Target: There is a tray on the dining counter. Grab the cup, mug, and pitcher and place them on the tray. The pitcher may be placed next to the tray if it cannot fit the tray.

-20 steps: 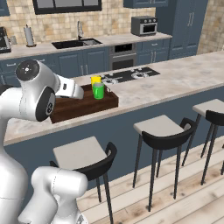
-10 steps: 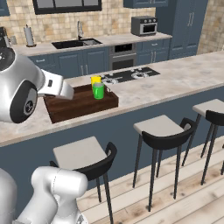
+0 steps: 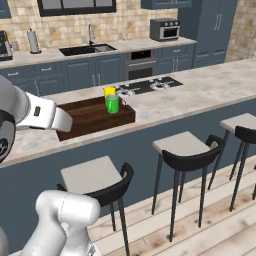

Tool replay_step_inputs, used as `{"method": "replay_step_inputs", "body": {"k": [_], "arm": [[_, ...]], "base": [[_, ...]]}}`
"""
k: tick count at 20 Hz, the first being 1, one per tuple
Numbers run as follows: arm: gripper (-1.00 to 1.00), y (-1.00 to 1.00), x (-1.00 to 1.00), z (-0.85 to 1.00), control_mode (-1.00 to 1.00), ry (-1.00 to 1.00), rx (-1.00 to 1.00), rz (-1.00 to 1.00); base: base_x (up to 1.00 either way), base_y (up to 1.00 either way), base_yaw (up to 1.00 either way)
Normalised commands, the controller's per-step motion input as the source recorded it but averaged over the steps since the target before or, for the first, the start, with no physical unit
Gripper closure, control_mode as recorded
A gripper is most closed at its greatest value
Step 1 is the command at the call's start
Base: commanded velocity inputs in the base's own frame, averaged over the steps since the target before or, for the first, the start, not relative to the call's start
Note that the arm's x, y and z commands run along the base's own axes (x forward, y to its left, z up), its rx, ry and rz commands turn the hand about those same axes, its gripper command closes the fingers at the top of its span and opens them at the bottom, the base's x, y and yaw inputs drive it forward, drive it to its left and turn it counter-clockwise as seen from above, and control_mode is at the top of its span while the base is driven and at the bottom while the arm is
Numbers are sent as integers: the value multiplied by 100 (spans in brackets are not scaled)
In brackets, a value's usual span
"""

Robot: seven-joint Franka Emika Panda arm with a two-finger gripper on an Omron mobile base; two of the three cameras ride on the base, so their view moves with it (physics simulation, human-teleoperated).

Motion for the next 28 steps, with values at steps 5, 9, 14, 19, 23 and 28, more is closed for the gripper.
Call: {"method": "replay_step_inputs", "body": {"k": [5,9,14,19,23,28], "arm": [[-100,5,-39,0,-100,4,0,0],[-100,0,-28,0,-100,10,0,0],[-100,0,-6,-1,100,1,0,0],[-100,0,0,0,100,0,0,0],[-100,0,0,0,100,0,0,0],[-100,0,0,0,100,0,0,0]], "base": [[0,0,0],[0,0,0],[-65,0,2],[-100,13,27],[-100,64,49],[-100,83,57]]}}
